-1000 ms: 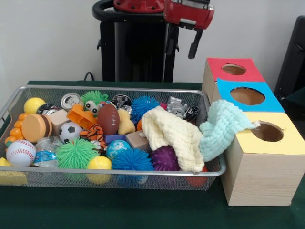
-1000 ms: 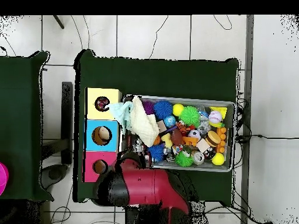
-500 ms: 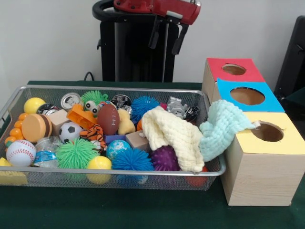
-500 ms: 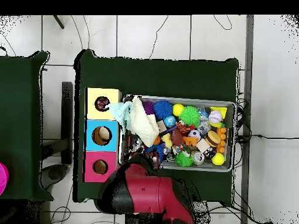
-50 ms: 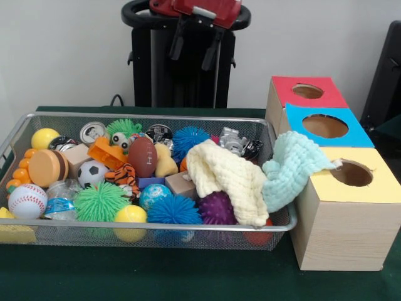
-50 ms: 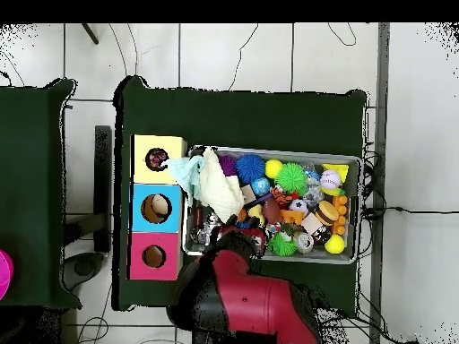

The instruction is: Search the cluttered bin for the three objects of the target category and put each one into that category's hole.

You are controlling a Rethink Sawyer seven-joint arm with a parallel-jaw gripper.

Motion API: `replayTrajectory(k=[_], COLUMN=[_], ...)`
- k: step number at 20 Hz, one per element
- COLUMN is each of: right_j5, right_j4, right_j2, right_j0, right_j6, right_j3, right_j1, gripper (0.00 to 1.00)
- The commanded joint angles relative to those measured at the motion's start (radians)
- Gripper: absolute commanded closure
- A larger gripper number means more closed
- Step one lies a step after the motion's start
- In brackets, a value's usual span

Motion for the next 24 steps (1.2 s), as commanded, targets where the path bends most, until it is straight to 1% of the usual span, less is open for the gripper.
replayTrajectory(k=[1, 3, 5, 6, 10, 14, 17, 19, 24], right_j5=[0.026, 0.07, 0.141, 0.17, 0.18, 0.186, 0.21, 0.227, 0.211], right_j4=[-0.047, -0.035, -0.007, 0.008, 0.009, 0.023, 0.039, 0.047, 0.033], right_j2=[0.087, 0.125, 0.167, 0.204, 0.257, 0.395, 0.446, 0.509, 0.617], right_j0=[-0.122, -0.159, -0.192, -0.226, -0.272, -0.396, -0.437, -0.484, -0.564], right_j6=[0.05, 0.02, -0.023, -0.046, -0.056, -0.115, -0.136, -0.16, -0.127], right_j3=[0.075, 0.076, 0.066, 0.065, 0.081, 0.124, 0.136, 0.136, 0.141], right_j1=[-0.059, -0.095, -0.139, -0.162, -0.182, -0.211, -0.224, -0.215, -0.187], gripper=[0.0, 0.0, 0.0, 0.0, 0.0, 0.0, 0.0, 0.0, 0.0])
